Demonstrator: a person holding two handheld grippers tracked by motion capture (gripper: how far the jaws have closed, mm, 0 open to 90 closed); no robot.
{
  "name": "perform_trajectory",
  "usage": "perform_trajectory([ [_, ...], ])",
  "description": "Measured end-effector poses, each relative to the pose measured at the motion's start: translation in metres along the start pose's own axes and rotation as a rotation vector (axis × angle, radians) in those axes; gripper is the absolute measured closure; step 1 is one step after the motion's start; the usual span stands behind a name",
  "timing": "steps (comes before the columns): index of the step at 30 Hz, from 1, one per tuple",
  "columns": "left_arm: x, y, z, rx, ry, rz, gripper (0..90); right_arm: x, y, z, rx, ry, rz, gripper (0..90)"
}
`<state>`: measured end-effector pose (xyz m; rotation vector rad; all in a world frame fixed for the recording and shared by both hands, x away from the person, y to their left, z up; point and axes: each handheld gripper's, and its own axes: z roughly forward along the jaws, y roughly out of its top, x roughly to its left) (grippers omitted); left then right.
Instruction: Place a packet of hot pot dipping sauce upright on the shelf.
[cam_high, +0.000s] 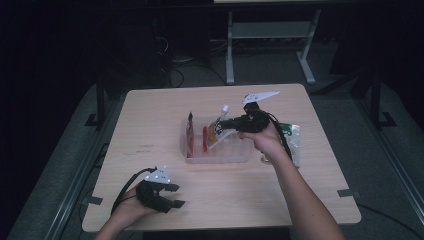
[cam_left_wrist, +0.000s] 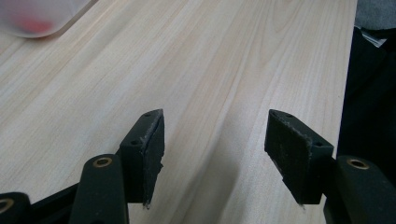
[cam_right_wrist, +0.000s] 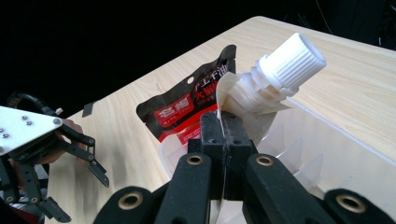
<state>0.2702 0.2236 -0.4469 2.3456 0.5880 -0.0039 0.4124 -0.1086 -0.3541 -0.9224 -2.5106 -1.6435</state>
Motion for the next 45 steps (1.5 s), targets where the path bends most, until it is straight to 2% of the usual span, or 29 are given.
perform_trajectory([
  [6, -0.001, 0.000, 0.001, 0.000, -0.003, -0.002, 37.6, 0.000, 0.000, 0.011, 0.013, -0.002, -0.002, 89.6],
  [17, -0.001, 0.001, 0.004, 0.006, -0.007, 0.007, 37.6, 0.000, 0.002, 0.020, 0.028, -0.019, -0.007, 89.3],
  [34, -0.001, 0.001, 0.004, 0.008, -0.011, 0.002, 37.6, 0.009, 0.009, 0.043, 0.075, -0.038, -0.047, 85.4],
  [38, -0.001, 0.001, 0.004, 0.006, -0.010, 0.001, 37.6, 0.013, 0.011, 0.045, 0.077, -0.041, -0.066, 77.8],
  [40, -0.001, 0.000, 0.003, 0.006, -0.009, 0.002, 37.6, 0.015, 0.011, 0.045, 0.078, -0.043, -0.082, 70.9],
  [45, -0.001, 0.000, 0.003, 0.013, -0.007, -0.003, 37.6, 0.018, 0.011, 0.038, 0.082, -0.044, -0.076, 51.9],
])
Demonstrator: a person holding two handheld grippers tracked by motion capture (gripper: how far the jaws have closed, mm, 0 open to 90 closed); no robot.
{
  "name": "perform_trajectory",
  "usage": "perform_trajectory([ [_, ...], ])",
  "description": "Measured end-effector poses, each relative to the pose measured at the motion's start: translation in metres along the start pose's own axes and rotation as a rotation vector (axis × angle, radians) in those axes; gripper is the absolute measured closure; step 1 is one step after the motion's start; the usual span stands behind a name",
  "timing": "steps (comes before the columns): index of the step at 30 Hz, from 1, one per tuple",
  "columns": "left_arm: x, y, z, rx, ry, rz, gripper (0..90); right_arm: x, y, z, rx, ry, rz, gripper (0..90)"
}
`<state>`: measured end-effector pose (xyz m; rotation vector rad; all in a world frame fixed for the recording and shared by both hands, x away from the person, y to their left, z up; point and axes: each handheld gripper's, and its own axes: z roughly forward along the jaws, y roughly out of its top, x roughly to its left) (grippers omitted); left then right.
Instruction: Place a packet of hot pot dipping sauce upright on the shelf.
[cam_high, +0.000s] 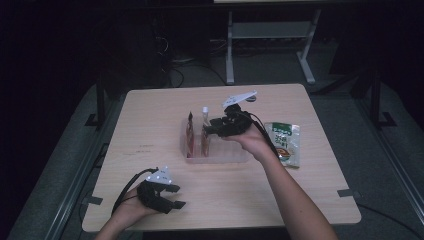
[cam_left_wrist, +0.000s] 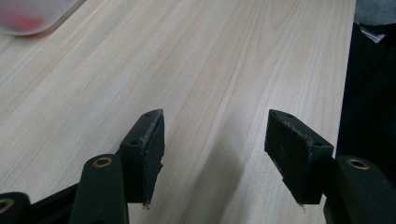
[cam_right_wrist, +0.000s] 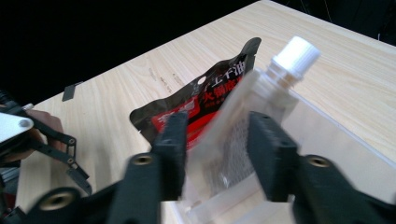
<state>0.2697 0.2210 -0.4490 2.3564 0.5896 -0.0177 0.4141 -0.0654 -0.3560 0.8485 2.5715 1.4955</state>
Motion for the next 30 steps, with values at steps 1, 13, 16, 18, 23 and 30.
perform_trajectory([
  [1, 0.000, 0.000, 0.000, 0.000, 0.001, 0.000, 37.6, 0.001, 0.000, -0.003, 0.000, -0.005, 0.003, 49.0],
  [13, 0.001, 0.000, 0.001, 0.008, 0.005, 0.007, 37.5, 0.012, -0.014, -0.035, 0.010, -0.016, -0.026, 37.1],
  [16, 0.000, 0.000, 0.002, 0.002, 0.005, 0.004, 37.4, 0.018, -0.023, -0.041, 0.023, -0.015, -0.035, 36.1],
  [18, 0.000, 0.001, 0.002, 0.002, 0.004, 0.005, 37.4, 0.021, -0.028, -0.044, 0.025, -0.013, -0.038, 36.1],
  [23, 0.000, 0.001, 0.002, 0.005, 0.006, 0.005, 37.4, 0.029, -0.044, -0.051, 0.026, -0.017, -0.052, 36.3],
  [30, -0.001, 0.000, 0.002, 0.002, 0.007, 0.002, 37.4, 0.033, -0.064, -0.065, 0.045, -0.019, -0.055, 36.4],
])
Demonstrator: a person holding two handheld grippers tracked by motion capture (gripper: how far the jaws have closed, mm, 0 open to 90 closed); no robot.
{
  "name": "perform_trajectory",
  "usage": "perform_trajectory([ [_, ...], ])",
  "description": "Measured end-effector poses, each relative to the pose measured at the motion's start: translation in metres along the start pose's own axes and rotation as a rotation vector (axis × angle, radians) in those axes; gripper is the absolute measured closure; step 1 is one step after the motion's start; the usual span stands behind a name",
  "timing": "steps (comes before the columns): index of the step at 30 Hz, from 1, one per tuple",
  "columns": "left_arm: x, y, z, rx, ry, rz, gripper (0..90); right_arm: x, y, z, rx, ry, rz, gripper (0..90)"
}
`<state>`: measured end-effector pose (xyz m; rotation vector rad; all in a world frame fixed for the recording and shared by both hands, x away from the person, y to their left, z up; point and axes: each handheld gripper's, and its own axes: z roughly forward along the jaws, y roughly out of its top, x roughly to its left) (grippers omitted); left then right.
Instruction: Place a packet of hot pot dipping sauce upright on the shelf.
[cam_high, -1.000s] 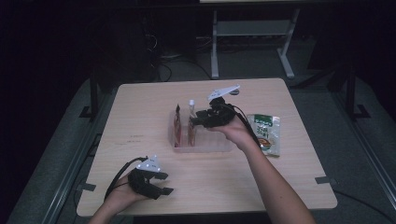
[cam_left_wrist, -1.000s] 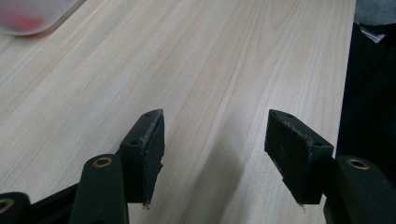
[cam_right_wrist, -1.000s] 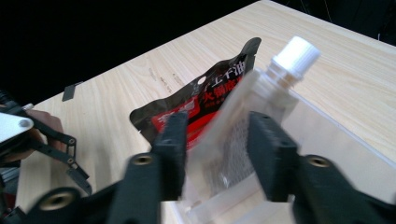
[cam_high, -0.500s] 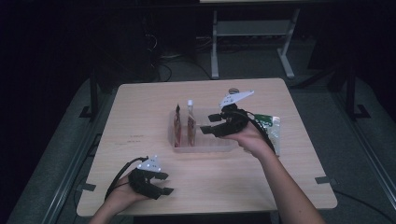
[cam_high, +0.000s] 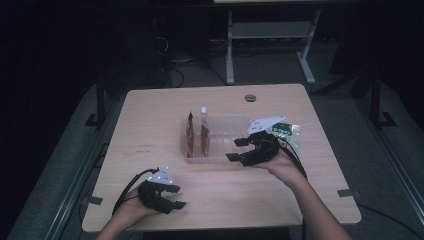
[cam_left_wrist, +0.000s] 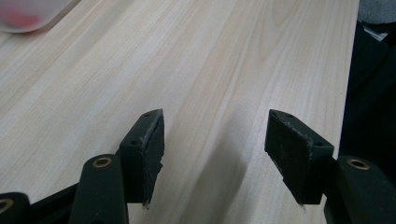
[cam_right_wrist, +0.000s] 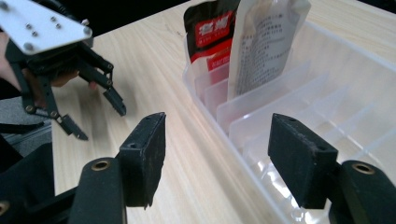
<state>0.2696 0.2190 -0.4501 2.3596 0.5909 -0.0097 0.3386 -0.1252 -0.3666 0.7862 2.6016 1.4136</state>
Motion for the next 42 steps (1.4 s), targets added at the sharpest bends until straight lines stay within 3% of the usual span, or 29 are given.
perform_trajectory([
  [16, -0.001, 0.000, 0.001, 0.004, -0.002, 0.006, 37.4, 0.012, -0.047, -0.024, 0.091, -0.010, -0.004, 37.9],
  [24, -0.001, 0.000, 0.001, 0.006, -0.005, 0.005, 37.4, 0.013, -0.073, -0.026, 0.136, -0.021, 0.026, 39.5],
  [29, -0.001, 0.000, 0.000, 0.006, -0.003, 0.008, 37.4, 0.008, -0.087, -0.030, 0.166, -0.041, 0.054, 40.0],
  [35, -0.001, 0.001, 0.001, 0.006, -0.006, 0.011, 37.4, -0.001, -0.091, -0.036, 0.174, -0.092, 0.062, 43.0],
  [42, -0.001, 0.001, 0.000, 0.006, -0.001, 0.012, 37.4, -0.024, -0.095, -0.046, 0.160, -0.175, 0.097, 54.8],
])
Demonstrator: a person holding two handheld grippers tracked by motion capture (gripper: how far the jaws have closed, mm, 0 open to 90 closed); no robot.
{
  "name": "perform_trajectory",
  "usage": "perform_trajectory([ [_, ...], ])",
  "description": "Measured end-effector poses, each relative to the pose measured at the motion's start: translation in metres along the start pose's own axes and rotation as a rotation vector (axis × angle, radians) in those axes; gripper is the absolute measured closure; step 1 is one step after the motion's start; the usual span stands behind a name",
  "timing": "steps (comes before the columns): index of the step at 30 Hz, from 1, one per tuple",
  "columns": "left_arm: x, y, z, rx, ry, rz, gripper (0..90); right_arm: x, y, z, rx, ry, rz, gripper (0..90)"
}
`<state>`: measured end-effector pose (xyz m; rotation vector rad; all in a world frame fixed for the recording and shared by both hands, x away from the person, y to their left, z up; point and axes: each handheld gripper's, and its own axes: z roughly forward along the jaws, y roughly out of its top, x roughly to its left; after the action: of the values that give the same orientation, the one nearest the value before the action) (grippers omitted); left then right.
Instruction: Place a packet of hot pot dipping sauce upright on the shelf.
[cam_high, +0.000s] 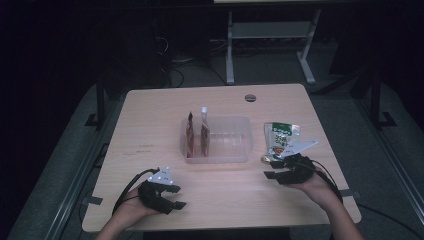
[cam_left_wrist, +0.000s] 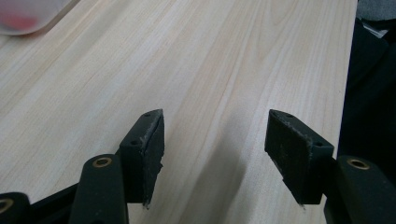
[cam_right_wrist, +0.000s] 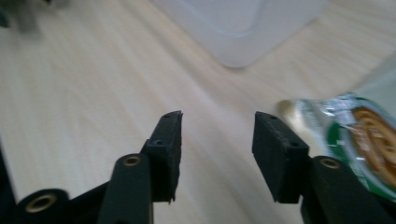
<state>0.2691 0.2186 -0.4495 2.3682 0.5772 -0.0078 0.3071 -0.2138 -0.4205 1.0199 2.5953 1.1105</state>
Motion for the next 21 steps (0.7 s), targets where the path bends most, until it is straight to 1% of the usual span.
perform_trajectory([
  [3, 0.000, 0.001, 0.000, 0.002, 0.000, 0.001, 37.5, -0.014, 0.001, -0.004, -0.002, -0.046, 0.024, 63.0],
  [5, 0.000, 0.001, 0.001, 0.004, -0.001, -0.006, 37.4, -0.026, 0.003, -0.006, -0.015, -0.073, 0.046, 68.7],
  [7, 0.000, 0.001, 0.002, 0.003, -0.004, -0.008, 37.4, -0.035, 0.005, -0.007, -0.031, -0.089, 0.073, 76.2],
  [8, 0.000, 0.001, 0.002, 0.010, -0.005, -0.005, 37.4, -0.040, 0.006, -0.008, -0.034, -0.099, 0.072, 78.7],
  [9, 0.000, 0.002, 0.002, 0.015, -0.006, -0.003, 37.5, -0.045, 0.007, -0.008, -0.042, -0.111, 0.089, 82.8],
  [10, 0.000, 0.002, 0.002, 0.015, -0.006, -0.004, 37.5, -0.048, 0.008, -0.008, -0.046, -0.114, 0.098, 84.7],
  [12, 0.000, 0.002, 0.003, 0.015, -0.007, -0.006, 37.5, -0.057, 0.011, -0.006, -0.056, -0.133, 0.099, 89.5],
  [13, 0.000, 0.002, 0.002, 0.015, -0.006, -0.006, 37.5, -0.061, 0.012, -0.005, -0.051, -0.137, 0.108, 89.6],
  [16, 0.000, 0.002, 0.003, 0.016, -0.007, -0.007, 37.5, -0.072, 0.015, 0.002, -0.048, -0.161, 0.108, 89.7],
  [19, 0.000, 0.001, 0.003, 0.015, -0.008, -0.006, 37.5, -0.081, 0.018, 0.013, -0.026, -0.179, 0.125, 89.8],
  [21, 0.001, 0.001, 0.003, 0.015, -0.008, -0.005, 37.5, -0.086, 0.019, 0.021, 0.000, -0.188, 0.123, 89.8],
])
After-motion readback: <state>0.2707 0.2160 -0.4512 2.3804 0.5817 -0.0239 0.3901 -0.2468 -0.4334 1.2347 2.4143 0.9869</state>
